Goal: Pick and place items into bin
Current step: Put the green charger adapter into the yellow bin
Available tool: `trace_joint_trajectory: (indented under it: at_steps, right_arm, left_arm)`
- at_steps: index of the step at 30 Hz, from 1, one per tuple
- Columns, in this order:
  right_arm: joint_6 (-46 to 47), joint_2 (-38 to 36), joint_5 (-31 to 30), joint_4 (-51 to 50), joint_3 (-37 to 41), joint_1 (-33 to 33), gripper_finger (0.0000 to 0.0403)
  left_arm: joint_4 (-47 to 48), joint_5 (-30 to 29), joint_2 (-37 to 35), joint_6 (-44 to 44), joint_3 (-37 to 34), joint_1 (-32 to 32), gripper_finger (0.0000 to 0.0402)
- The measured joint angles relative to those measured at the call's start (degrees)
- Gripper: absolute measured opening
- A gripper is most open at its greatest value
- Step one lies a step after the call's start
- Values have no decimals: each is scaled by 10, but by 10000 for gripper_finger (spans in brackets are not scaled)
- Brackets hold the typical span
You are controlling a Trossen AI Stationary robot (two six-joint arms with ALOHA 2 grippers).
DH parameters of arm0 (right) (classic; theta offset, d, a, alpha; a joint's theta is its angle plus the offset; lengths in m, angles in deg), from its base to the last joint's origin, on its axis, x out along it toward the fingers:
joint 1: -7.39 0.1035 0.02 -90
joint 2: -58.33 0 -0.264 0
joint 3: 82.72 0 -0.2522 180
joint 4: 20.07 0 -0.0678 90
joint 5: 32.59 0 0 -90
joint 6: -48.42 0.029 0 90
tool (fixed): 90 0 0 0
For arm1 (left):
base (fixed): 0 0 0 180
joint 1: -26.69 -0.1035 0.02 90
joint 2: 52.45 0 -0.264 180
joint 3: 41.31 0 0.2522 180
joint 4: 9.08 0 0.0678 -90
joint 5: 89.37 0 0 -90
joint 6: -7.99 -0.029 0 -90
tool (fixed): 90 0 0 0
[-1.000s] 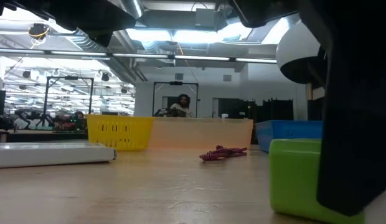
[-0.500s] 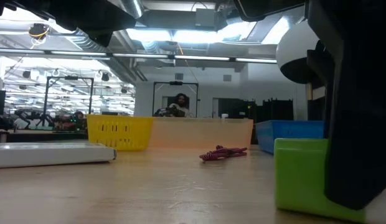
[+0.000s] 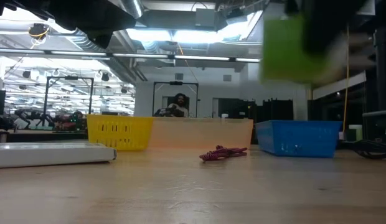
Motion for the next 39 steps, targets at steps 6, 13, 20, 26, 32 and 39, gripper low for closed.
trace_joint_trajectory:
  at_steps: [6, 13, 20, 26, 32, 39]
  right_arm:
    - [-32, -51, -105, -56, 0, 8, 117]
    - [-55, -76, -174, -80, 0, 22, 117]
    - [-34, -74, -201, -12, 67, 36, 117]
    - [-40, -81, -205, 96, 151, 38, 117]
    - [-102, -154, -230, 254, 258, 38, 117]
    - [-193, -263, -240, 476, 434, 31, 117]
  left_arm:
    - [0, 0, 0, 5, 0, 0, 3]
    - [0, 0, 0, 22, 0, 0, 3]
    - [4, 0, 4, 38, 0, 0, 3]
    - [4, 0, 22, 50, 0, 0, 3]
    - [2, 0, 33, 50, 0, 0, 3]
    - [-19, -1, 33, 47, 0, 0, 3]
